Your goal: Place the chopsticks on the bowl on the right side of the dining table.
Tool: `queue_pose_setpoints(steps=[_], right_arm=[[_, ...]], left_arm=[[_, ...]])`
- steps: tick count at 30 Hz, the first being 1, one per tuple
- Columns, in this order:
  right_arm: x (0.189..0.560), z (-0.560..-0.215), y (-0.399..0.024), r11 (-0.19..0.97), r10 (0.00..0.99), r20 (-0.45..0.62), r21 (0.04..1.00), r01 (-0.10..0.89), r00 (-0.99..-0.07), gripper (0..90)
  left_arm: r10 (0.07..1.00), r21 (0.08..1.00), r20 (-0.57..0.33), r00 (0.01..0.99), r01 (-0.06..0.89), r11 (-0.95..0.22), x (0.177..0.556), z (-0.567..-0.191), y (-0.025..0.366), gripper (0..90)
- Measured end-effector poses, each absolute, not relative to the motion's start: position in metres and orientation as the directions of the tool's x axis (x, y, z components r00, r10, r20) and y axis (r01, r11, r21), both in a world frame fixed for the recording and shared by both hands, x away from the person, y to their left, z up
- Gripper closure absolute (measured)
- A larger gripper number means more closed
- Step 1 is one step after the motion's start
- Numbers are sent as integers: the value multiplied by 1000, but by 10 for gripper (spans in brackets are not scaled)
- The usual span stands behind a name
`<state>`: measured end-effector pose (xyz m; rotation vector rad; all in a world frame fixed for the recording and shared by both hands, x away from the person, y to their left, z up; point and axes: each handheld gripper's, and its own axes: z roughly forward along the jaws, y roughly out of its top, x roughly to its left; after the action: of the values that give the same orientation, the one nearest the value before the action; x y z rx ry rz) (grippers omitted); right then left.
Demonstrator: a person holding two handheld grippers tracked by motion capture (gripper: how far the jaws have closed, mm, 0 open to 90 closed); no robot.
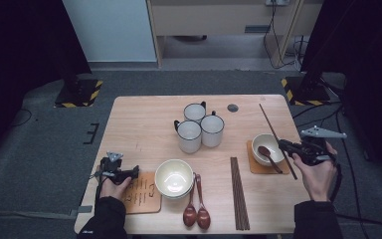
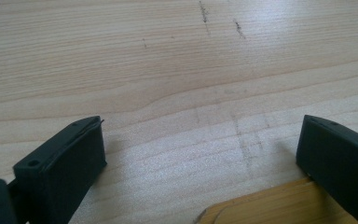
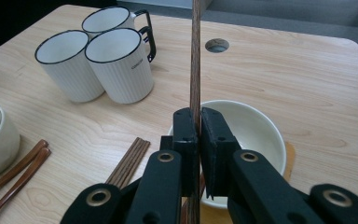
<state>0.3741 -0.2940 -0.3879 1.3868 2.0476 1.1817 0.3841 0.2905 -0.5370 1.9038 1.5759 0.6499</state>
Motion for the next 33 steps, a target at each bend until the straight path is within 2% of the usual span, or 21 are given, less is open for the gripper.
queue_pose_setpoints(steps=[20, 33], right_arm=[[403, -400, -309, 188, 888, 108, 802, 567, -447, 851], [412, -418, -314, 208, 894, 102, 767, 607, -435, 851]], left_arm=[[983, 700, 6, 184, 701, -136, 384, -537, 290, 1], [983, 700, 6, 184, 702, -136, 384, -537, 290, 1]])
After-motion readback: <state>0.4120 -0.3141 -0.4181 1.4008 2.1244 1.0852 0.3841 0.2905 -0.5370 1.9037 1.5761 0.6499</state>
